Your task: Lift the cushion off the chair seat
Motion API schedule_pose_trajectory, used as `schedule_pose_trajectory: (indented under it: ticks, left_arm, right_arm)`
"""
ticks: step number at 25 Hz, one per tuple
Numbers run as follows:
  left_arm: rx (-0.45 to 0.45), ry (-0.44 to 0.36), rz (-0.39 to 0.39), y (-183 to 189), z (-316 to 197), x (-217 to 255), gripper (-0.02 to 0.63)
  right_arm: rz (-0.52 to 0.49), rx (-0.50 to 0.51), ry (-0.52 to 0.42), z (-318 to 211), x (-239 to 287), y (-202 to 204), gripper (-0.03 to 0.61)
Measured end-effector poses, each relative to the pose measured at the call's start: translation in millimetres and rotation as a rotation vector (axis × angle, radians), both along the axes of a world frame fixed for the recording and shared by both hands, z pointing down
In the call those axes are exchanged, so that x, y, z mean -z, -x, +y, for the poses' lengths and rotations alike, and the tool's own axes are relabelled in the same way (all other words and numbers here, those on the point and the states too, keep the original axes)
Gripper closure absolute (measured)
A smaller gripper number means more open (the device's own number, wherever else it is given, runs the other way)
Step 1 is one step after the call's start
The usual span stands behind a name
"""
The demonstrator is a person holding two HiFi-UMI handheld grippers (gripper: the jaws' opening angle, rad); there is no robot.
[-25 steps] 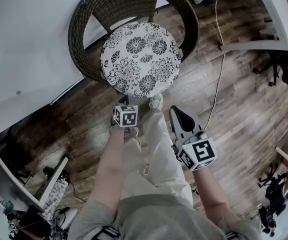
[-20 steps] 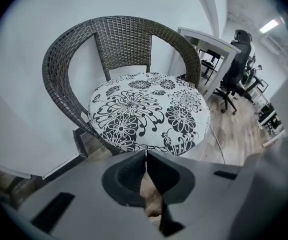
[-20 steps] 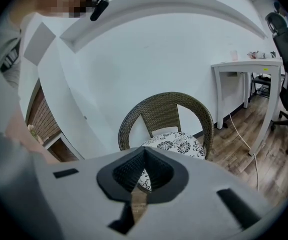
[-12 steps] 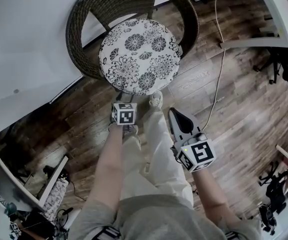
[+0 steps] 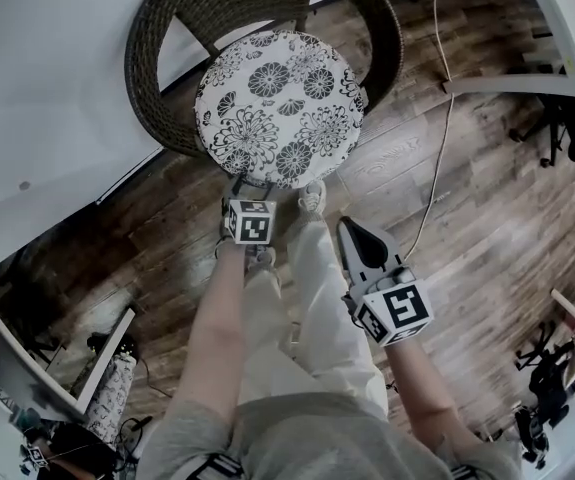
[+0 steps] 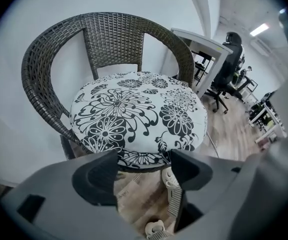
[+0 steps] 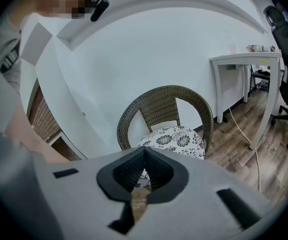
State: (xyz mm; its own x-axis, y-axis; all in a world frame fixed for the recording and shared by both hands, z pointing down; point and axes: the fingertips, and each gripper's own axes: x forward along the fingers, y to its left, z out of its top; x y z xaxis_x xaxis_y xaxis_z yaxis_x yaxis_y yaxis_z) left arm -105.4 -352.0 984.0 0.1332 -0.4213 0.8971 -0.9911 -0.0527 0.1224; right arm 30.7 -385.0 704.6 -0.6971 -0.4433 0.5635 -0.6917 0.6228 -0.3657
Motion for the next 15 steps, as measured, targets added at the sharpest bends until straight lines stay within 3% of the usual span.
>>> schedule_pose_trajectory:
  ticks: [8, 12, 15]
  left_arm:
    - [-0.005, -0.005, -0.018, 1.4, -2.7, -2.8, 0.317]
    - [-0.008, 0.000, -0.073, 5.5, -8.1, -2.1, 0.509]
    - [-0.019, 0.006, -0.079, 4.0, -10.2, 2.9, 0.562]
  right_arm:
    - [0.003, 0.003, -0.002, -4.2, -3.1, 1.5, 0.577]
    - [-0.002, 0.005, -0.006, -6.3, -1.2, 3.4, 0.577]
    - [-0.004, 0.005, -0.013, -7.2, 4.4, 4.3, 0.577]
